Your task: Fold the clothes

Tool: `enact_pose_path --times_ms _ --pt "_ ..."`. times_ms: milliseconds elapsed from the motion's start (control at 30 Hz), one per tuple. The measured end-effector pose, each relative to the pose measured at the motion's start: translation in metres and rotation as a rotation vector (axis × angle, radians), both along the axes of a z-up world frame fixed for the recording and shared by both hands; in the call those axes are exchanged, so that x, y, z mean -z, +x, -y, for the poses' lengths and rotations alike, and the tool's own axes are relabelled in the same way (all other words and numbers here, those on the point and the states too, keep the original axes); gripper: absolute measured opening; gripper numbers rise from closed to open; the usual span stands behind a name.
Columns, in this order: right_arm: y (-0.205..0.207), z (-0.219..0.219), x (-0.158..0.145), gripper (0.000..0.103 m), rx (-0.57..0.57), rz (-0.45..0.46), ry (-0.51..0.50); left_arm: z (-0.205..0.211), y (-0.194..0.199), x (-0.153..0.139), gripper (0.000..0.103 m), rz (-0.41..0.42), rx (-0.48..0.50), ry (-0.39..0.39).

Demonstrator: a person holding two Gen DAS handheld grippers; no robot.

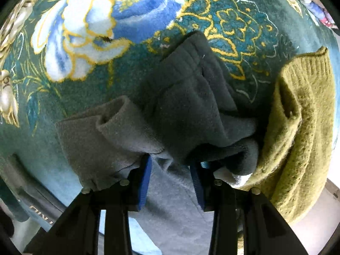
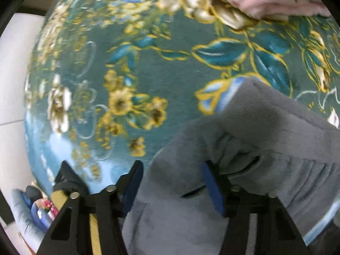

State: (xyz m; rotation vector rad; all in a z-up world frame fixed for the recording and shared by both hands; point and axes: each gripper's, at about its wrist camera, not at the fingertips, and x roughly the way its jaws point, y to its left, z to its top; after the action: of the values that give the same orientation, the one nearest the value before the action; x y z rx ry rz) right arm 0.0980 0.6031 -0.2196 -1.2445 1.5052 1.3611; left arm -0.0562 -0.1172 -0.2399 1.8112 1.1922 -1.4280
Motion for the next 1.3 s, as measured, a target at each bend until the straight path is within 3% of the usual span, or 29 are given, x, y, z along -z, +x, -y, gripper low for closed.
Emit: enact_pose_path --times_ms 100,133,200,367,433,467,500,667,833,967,1033,1067,1100,1300 --pt "0.006 -0.006 0.005 0.026 0.009 0.020 -0.012 -0.002 0.002 0.001 0.017 0.042 0.020 -0.017" --pt "0.009 -0.008 0.006 0.024 0.011 0.021 -0.018 -0.002 0.003 0.001 0.016 0.048 0.019 -0.017" --pt "0.013 -0.013 0.004 0.006 -0.001 0.018 -0.013 -0.001 0.007 -0.002 0.015 0.025 -0.012 0.006" --pt "0.020 -0.024 -0.002 0.003 -0.043 -0.017 -0.002 0.004 0.016 -0.024 0.016 -0.083 -0.028 0.142" --pt "0.022 -0.025 -0.005 0.002 -0.060 -0.032 0.003 0.007 0.021 -0.032 0.022 -0.095 -0.030 0.139" --pt "0.022 -0.025 -0.006 0.000 -0.066 -0.040 0.004 0.008 0.022 -0.033 0.030 -0.093 -0.025 0.129" --pt "0.021 -0.023 -0.008 0.000 -0.068 -0.046 0.003 0.009 0.023 -0.034 0.036 -0.090 -0.022 0.122" --pt "0.020 -0.020 -0.014 0.000 -0.081 -0.074 -0.006 0.004 0.026 -0.016 0.037 -0.066 -0.073 0.160" --pt "0.019 -0.024 -0.022 0.000 -0.133 -0.097 -0.011 -0.006 0.022 0.006 0.037 0.015 -0.063 0.113" --pt "0.021 -0.024 -0.021 0.006 -0.111 -0.133 -0.075 -0.008 0.025 0.011 0.022 0.029 -0.064 0.076" --pt "0.020 -0.024 -0.020 0.017 -0.112 -0.137 -0.084 -0.009 0.027 0.011 0.017 0.027 -0.070 0.075" --pt "0.020 -0.024 -0.018 0.033 -0.109 -0.126 -0.082 -0.009 0.028 0.011 0.013 0.024 -0.073 0.074" --pt "0.021 -0.023 -0.017 0.040 -0.105 -0.105 -0.074 -0.009 0.028 0.011 0.011 0.018 -0.075 0.076" --pt "0.025 -0.019 0.002 0.040 -0.036 -0.033 -0.086 -0.010 0.032 0.009 0.009 -0.006 -0.072 0.088"
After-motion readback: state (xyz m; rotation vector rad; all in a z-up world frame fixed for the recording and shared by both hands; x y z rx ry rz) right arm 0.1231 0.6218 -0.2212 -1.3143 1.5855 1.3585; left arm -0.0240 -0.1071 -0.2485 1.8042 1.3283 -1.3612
